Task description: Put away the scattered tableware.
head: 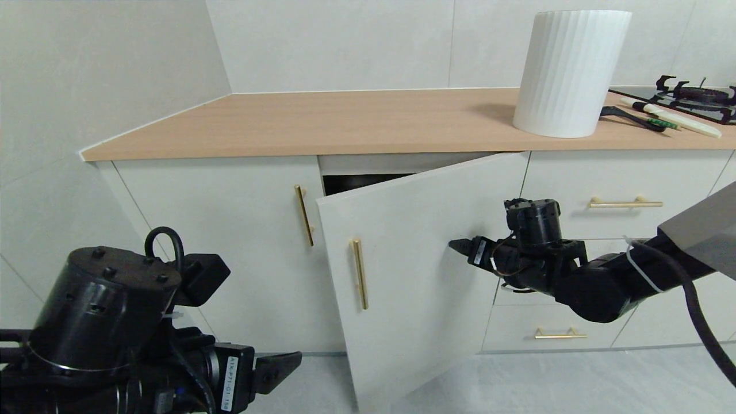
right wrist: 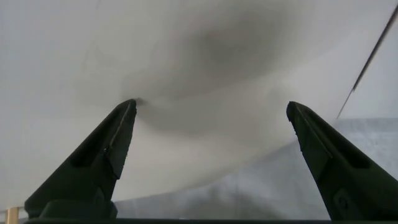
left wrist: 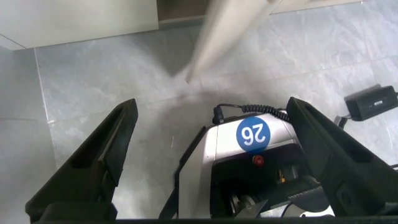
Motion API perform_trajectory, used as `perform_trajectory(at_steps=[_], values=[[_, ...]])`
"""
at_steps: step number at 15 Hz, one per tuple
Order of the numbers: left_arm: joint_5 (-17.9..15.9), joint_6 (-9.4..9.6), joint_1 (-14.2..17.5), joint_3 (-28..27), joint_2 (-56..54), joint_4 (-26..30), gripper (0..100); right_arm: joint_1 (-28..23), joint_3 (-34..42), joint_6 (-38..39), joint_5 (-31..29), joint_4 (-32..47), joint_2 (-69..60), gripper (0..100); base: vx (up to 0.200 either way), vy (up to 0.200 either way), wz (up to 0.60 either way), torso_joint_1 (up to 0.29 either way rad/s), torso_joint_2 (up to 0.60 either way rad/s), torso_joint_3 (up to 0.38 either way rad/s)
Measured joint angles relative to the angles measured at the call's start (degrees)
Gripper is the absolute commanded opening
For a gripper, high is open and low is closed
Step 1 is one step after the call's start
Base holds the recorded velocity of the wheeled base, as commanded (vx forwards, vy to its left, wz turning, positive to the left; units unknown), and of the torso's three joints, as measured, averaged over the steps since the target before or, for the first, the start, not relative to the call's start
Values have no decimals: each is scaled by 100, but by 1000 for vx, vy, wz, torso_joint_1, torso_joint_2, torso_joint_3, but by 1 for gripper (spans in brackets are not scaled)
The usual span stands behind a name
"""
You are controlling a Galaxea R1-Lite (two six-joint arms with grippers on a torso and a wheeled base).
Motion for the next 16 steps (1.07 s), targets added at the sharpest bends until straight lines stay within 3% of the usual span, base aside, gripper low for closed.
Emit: perform_trajectory(at_steps=[10,16], values=[[0,-4,0,-9,52,-2,100,0,-998,235,-1365,-402,930,100,0,0,0,0,0,0],[0,-9,2,-9,59,-2,100,-33,-1273,221,-1749,-605,1211,100,0,0,0,0,0,0]])
